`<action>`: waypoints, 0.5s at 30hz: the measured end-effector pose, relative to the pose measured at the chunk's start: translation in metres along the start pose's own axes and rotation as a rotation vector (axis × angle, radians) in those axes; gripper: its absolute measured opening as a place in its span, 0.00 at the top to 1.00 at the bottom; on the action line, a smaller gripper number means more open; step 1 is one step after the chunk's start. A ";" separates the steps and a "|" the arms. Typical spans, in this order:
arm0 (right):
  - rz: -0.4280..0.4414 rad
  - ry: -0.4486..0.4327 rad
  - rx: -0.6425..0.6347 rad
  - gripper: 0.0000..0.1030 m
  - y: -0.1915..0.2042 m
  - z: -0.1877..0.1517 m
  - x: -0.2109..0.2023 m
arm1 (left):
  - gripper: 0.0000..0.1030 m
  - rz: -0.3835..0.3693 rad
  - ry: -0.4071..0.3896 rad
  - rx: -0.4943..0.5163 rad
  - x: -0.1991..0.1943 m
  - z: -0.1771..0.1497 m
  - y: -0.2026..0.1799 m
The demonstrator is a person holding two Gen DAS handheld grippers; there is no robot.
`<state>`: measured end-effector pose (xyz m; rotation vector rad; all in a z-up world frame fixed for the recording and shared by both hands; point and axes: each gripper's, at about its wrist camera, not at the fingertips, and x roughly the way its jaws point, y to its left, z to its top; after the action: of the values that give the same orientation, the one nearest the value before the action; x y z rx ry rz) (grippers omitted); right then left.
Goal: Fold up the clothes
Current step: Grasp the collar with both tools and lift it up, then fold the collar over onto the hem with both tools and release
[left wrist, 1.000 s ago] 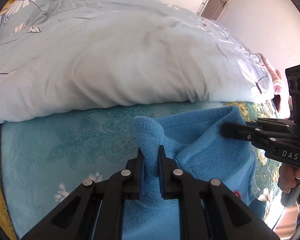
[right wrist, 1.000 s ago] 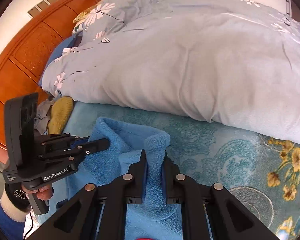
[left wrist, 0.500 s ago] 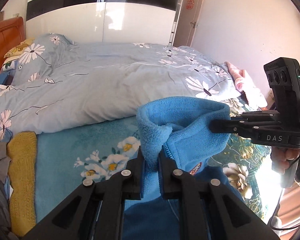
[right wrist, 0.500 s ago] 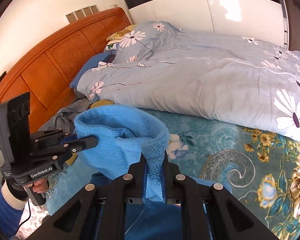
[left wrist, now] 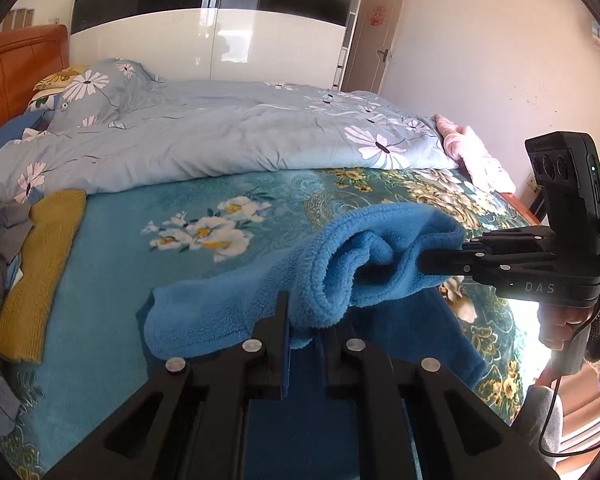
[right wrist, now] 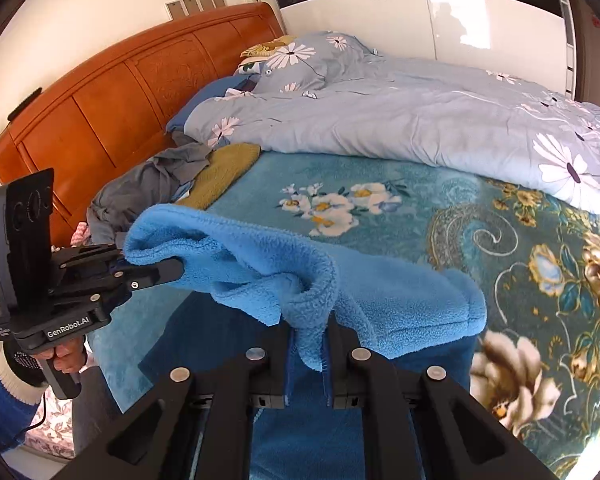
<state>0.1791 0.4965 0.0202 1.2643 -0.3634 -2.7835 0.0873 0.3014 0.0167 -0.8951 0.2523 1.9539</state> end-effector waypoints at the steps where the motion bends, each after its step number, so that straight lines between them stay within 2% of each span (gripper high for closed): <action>1: -0.004 0.005 -0.005 0.88 0.003 -0.009 0.000 | 0.89 0.004 0.001 -0.003 -0.001 -0.009 -0.003; 5: -0.001 0.024 -0.001 0.88 0.012 -0.043 0.001 | 0.89 0.009 0.011 -0.023 -0.007 -0.046 -0.010; 9: -0.017 0.062 -0.005 0.88 0.017 -0.076 0.006 | 0.89 -0.009 0.057 -0.055 -0.004 -0.083 -0.016; 15: -0.015 0.098 0.032 0.88 0.017 -0.115 0.014 | 0.89 0.003 0.111 -0.074 0.007 -0.121 -0.022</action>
<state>0.2553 0.4557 -0.0595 1.4106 -0.3954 -2.7257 0.1624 0.2571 -0.0705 -1.0532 0.2469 1.9292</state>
